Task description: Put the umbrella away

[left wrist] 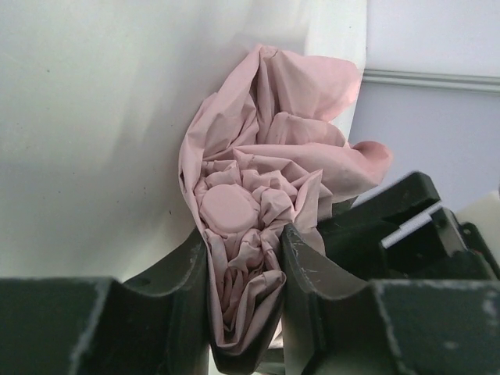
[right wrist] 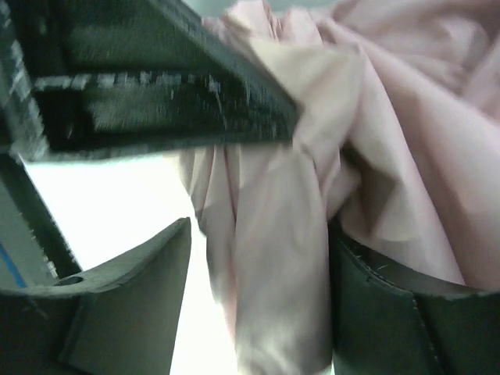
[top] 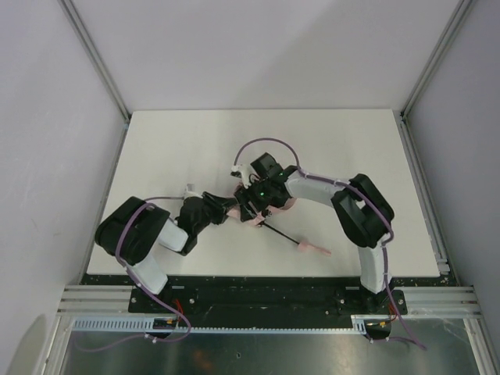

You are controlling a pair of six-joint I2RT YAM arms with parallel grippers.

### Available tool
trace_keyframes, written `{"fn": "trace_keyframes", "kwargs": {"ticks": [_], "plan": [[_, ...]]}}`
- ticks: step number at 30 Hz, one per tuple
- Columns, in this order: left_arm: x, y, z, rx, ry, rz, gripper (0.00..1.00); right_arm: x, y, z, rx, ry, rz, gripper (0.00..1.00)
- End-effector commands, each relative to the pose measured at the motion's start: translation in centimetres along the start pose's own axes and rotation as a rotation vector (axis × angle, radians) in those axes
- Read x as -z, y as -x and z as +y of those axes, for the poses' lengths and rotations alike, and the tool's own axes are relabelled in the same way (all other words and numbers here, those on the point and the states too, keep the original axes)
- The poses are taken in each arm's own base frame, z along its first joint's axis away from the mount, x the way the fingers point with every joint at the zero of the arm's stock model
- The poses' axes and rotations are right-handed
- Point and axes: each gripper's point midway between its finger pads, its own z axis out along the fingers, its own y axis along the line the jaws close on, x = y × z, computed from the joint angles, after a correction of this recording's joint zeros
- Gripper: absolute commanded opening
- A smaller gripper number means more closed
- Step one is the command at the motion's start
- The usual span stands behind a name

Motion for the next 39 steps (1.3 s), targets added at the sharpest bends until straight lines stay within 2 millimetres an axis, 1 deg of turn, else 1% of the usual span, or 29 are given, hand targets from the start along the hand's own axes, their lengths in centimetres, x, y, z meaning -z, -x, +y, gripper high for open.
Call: {"fn": "trace_keyframes", "kwargs": {"ticks": [1,2,5,7,9,11,15,17,19,22,24,26,30,33,35,36,37,39], "plan": [[0.3,0.6,1.3,-0.116,0.038,0.004,0.0,6.5,-0.1,0.4,-0.18,-0.173,-0.02,0.68],[0.5,0.5,1.3,-0.128,0.03,0.014,0.0,7.8,0.3,0.2,-0.206,-0.205,-0.054,0.69],[1.0,0.3,1.0,-0.156,0.013,0.022,0.0,11.4,1.0,0.6,-0.302,-0.243,-0.176,0.71],[1.2,0.2,0.8,-0.167,0.003,0.029,0.0,13.2,0.4,-0.2,-0.462,-0.307,-0.245,0.73],[1.3,-0.1,0.7,-0.179,-0.008,0.04,0.0,13.7,-1.2,-1.2,-0.673,-0.359,-0.283,0.76],[1.6,-0.4,0.7,-0.178,-0.02,0.051,0.0,13.3,-2.6,-1.6,-0.865,-0.347,-0.336,0.77],[2.3,-0.6,0.7,-0.169,-0.039,0.055,0.0,12.3,-3.3,-2.3,-1.159,-0.255,-0.509,0.77],[2.6,-0.8,0.8,-0.166,-0.042,0.061,0.0,11.9,-3.3,-2.9,-1.27,-0.22,-0.579,0.76],[2.8,-1.1,1.0,-0.165,-0.043,0.069,0.0,11.4,-3.2,-3.5,-1.344,-0.195,-0.624,0.75],[3.0,-1.2,1.0,-0.162,-0.049,0.07,0.0,10.1,-3.1,-4.0,-1.407,-0.154,-0.631,0.71],[3.1,-1.3,1.0,-0.16,-0.053,0.073,0.0,9.5,-3.3,-4.3,-1.442,-0.151,-0.641,0.67],[3.1,-1.5,0.9,-0.161,-0.061,0.078,0.0,9.2,-3.6,-4.8,-1.463,-0.167,-0.661,0.65],[3.3,-1.5,0.9,-0.158,-0.072,0.077,0.0,8.1,-4.0,-5.1,-1.491,-0.163,-0.65,0.54],[3.3,-1.5,0.8,-0.157,-0.077,0.077,0.0,7.9,-4.1,-4.8,-1.503,-0.157,-0.663,0.3],[3.4,-1.5,0.8,-0.157,-0.08,0.074,0.0,8.3,-4.1,-4.6,-1.49,-0.164,-0.683,0.1],[3.4,-1.5,0.8,-0.156,-0.082,0.075,0.0,8.6,-3.9,-4.5,-1.476,-0.173,-0.697,0.05],[3.4,-1.5,0.8,-0.156,-0.084,0.076,0.0,9.1,-3.7,-4.4,-1.455,-0.179,-0.712,0.03],[3.4,-1.6,0.7,-0.156,-0.086,0.078,0.0,10.5,-2.7,-4.1,-1.379,-0.18,-0.757,0.01]]}}
